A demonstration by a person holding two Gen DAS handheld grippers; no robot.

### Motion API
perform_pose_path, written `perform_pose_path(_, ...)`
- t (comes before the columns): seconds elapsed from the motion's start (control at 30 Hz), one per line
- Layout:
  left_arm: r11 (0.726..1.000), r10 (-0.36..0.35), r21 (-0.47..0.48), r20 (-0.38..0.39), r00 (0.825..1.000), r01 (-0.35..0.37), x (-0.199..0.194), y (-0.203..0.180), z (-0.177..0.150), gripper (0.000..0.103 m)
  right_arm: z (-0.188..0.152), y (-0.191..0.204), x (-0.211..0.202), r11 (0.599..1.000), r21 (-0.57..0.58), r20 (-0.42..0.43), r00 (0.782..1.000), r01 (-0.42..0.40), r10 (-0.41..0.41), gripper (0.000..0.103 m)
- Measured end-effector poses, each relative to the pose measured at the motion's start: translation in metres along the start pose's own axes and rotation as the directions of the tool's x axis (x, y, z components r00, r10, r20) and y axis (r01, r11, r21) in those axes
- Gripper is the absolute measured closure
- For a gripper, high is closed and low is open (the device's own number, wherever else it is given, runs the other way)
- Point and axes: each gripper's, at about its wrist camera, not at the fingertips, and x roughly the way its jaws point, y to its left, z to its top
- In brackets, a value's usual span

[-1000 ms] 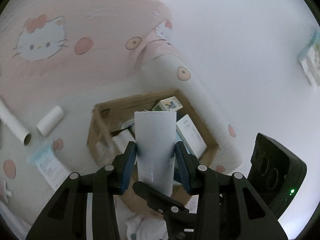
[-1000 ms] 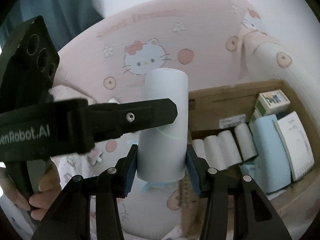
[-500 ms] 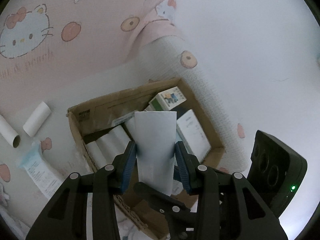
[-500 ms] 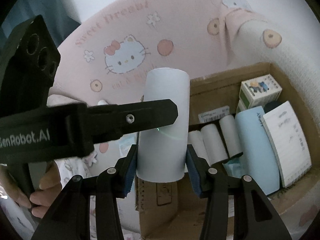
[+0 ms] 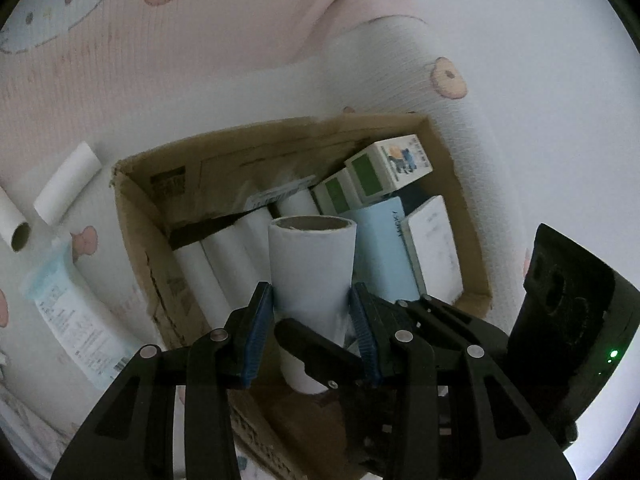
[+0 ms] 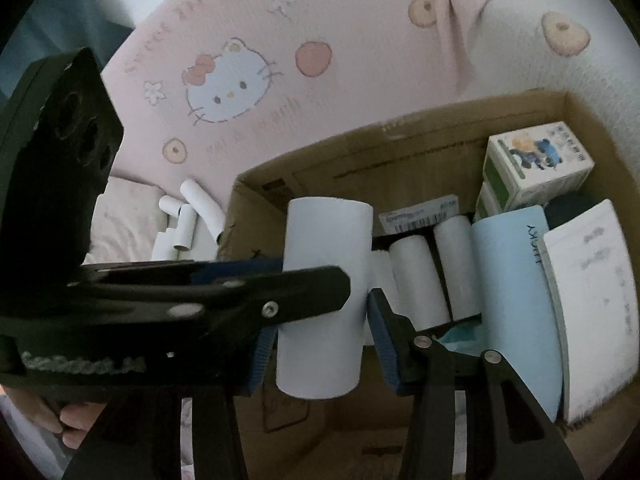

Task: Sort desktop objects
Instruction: 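Carry the held tube with the left gripper over the cardboard box, then lower the tube into the box beside the paper rolls and open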

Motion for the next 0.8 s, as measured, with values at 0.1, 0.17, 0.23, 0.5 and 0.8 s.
perform_pose_path(0.1,0.999,0.052,0.015,-0.02,0.998,-0.052,0.007,-0.007,0.006,0.06,0.005,-0.004,0.012,1.0,-0.007,-0.031,0.999,0.008,-0.008,0.061)
perform_pose_path(0.17,0.995,0.094,0.048,-0.026,0.995,-0.093,0.009,-0.015,0.007,0.06,0.009,-0.007,0.019,1.0,-0.009,-0.04,0.999,0.001,-0.002,0.061)
perform_pose_path(0.23,0.987,0.138,0.087,-0.039,0.99,-0.134,0.012,-0.023,0.012,0.06,0.013,-0.012,0.024,1.0,0.014,-0.054,0.998,-0.01,0.011,0.062)
perform_pose_path(0.5,0.991,0.121,0.058,0.003,0.993,-0.121,-0.014,-0.015,0.019,0.06,0.013,-0.031,0.046,0.996,0.072,-0.146,0.989,0.044,-0.033,0.062)
perform_pose_path(0.8,0.997,0.064,0.034,0.029,0.998,-0.065,-0.027,0.016,0.026,0.092,0.025,-0.019,0.081,0.995,0.043,-0.284,0.956,0.086,-0.07,0.062)
